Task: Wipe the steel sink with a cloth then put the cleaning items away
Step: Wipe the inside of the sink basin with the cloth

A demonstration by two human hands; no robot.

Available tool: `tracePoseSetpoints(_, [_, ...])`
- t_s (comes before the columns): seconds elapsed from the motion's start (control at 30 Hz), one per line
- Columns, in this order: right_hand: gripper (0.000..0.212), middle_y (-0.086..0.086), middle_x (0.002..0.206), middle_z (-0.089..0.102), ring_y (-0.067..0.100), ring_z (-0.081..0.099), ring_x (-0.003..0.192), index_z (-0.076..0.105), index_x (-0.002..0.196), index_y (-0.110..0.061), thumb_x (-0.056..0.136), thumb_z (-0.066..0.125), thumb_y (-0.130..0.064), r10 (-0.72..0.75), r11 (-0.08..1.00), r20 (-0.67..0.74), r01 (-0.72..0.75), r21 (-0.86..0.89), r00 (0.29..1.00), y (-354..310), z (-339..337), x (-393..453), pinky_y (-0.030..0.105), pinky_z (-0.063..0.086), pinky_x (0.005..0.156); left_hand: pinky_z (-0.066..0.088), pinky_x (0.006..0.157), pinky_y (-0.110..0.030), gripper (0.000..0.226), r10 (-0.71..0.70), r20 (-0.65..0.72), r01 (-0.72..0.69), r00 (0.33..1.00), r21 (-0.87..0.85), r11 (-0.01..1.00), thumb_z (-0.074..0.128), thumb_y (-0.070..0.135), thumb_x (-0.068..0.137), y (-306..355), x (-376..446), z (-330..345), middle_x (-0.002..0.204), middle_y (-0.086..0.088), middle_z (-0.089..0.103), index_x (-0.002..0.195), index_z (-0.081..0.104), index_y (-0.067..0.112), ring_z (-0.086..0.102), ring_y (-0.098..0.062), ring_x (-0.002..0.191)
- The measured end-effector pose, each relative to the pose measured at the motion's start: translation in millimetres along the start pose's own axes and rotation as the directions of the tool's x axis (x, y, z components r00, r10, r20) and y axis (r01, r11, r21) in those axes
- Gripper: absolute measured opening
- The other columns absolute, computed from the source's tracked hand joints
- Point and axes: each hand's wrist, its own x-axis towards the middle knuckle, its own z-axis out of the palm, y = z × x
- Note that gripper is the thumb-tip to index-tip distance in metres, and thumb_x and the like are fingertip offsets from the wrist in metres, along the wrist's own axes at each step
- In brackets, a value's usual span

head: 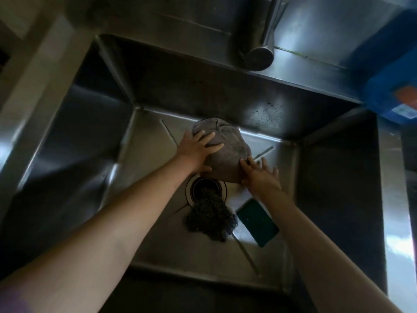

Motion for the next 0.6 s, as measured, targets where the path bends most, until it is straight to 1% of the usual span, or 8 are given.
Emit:
tracePoseSetpoints(0.13, [0.065,-0.003,0.161,-0.002,0.032,-0.007,0.147,0.004,0.151,-0.036,0.098,0.041,-0.039,-0.070,0.997,0.003,0.070,-0.036,0.998,-21.4,-11.4,10.3,0.059,0.005,0.114,0.010,0.112,-0.056,0.082,-0.057,-0.001,0.057,0.998,0.001,0.998,0.048,0.063,0.085,-22.8,-14.8,6.5,0.159,0.000,-0.009,0.147,-0.002,0.045,-0.002,-0.028,0.146])
tracePoseSetpoints(0.3, [0.064,-0.006,0.160,-0.003,0.032,-0.009,0.146,0.003,0.151,-0.035,0.098,0.040,-0.039,-0.117,0.990,0.018,0.118,-0.070,0.993,-49.1,-18.9,24.5,0.060,0.004,0.113,0.013,0.112,-0.054,0.082,-0.145,0.012,0.145,0.989,-0.026,0.989,0.045,0.066,0.084,-45.3,-31.2,18.5,0.159,0.000,-0.010,0.146,-0.005,0.046,-0.001,-0.029,0.146])
tracePoseSetpoints(0.4, [0.063,-0.007,0.160,-0.002,0.031,-0.009,0.147,0.004,0.150,-0.037,0.098,0.039,-0.039,-0.162,0.982,0.001,0.161,-0.095,0.987,-63.0,-22.7,30.3,0.059,0.005,0.114,0.013,0.113,-0.054,0.084,-0.229,0.049,0.233,0.972,-0.129,0.964,0.048,0.066,0.083,-56.9,-43.0,27.9,0.159,0.000,-0.012,0.146,-0.005,0.046,-0.003,-0.030,0.146])
tracePoseSetpoints(0.5, [0.060,-0.007,0.160,0.006,0.030,-0.004,0.147,0.008,0.150,-0.037,0.099,0.038,-0.037,-0.216,0.973,-0.050,0.211,-0.090,0.975,-76.7,-21.1,31.1,0.056,0.008,0.115,0.012,0.115,-0.053,0.085,-0.364,0.064,0.368,0.929,-0.259,0.893,0.050,0.064,0.083,-61.2,-62.6,44.3,0.159,-0.001,-0.013,0.147,-0.003,0.045,-0.005,-0.030,0.146])
tracePoseSetpoints(0.6, [0.054,-0.005,0.159,0.013,0.030,0.003,0.147,0.014,0.150,-0.035,0.100,0.035,-0.034,-0.263,0.963,-0.098,0.255,-0.092,0.960,-84.3,-17.6,24.1,0.055,0.012,0.115,0.009,0.115,-0.052,0.085,-0.423,0.057,0.422,0.904,-0.266,0.867,0.050,0.065,0.083,-59.5,-73.6,47.1,0.159,-0.004,-0.009,0.148,0.000,0.042,0.000,-0.032,0.146])
